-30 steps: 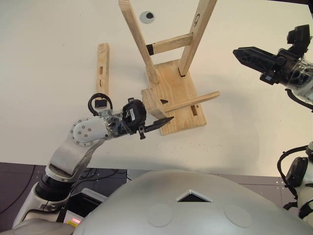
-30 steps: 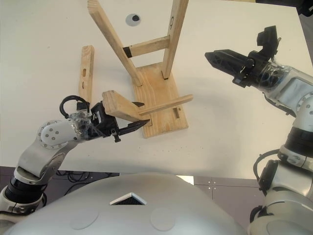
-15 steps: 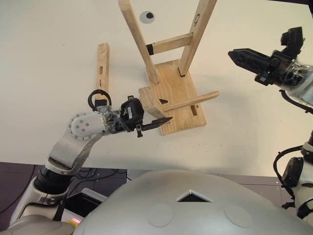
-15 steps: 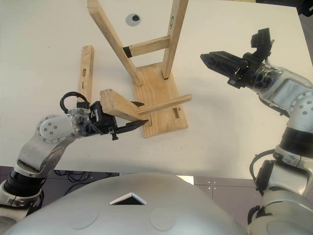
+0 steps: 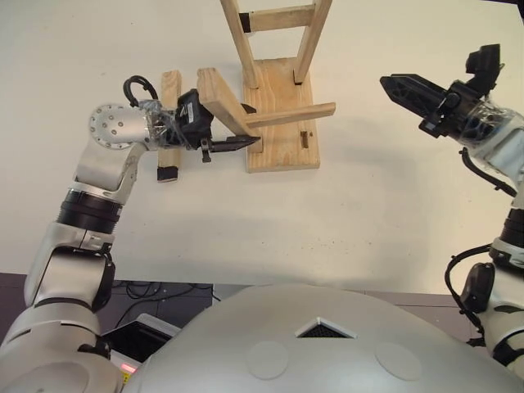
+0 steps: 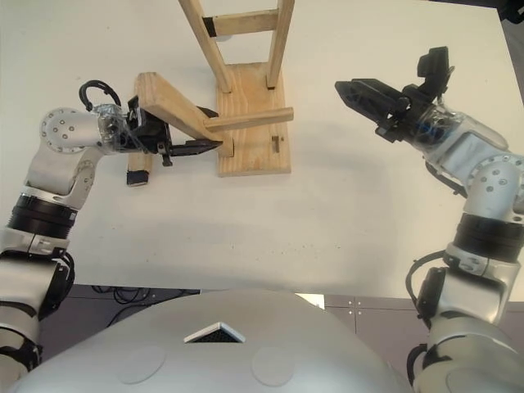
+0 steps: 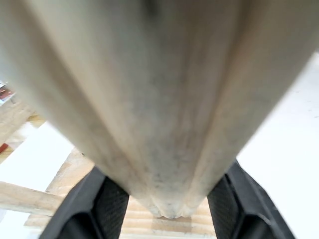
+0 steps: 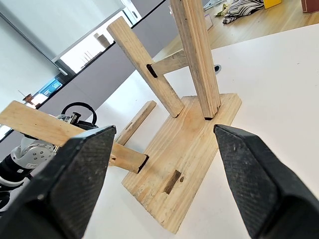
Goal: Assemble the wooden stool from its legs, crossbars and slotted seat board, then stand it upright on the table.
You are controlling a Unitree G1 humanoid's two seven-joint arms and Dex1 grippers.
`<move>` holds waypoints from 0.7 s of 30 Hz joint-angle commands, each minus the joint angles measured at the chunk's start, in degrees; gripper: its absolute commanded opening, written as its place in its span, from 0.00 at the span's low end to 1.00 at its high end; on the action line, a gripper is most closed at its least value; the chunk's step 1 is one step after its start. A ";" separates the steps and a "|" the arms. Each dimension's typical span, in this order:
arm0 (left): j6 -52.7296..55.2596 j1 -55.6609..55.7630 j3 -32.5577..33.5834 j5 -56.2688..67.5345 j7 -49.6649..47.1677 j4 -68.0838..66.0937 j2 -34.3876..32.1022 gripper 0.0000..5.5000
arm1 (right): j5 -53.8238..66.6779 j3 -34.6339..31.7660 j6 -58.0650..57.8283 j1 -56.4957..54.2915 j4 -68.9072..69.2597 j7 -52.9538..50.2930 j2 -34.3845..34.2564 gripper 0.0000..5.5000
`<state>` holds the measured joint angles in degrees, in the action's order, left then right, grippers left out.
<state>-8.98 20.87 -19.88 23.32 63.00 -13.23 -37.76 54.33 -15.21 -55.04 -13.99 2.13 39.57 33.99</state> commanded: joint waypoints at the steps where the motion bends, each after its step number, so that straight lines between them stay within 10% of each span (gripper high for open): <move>1: 1.48 -0.87 -0.11 -8.88 -1.68 -8.08 0.20 0.49 | -1.99 0.58 2.38 -1.07 -0.91 -0.77 -2.12 0.66; 8: 4.23 -2.69 7.62 -7.17 1.90 -6.43 -2.17 0.68 | -4.22 0.69 5.95 -0.47 -2.19 -0.30 -4.27 0.66; 21: 24.30 -26.59 27.47 -8.37 -39.08 15.89 10.11 0.74 | -5.74 -0.23 7.05 3.09 -1.28 -0.12 -4.37 0.66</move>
<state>12.24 -3.75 6.21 15.43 27.06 0.98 -28.81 49.38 -15.64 -47.70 -10.91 0.20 39.72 29.72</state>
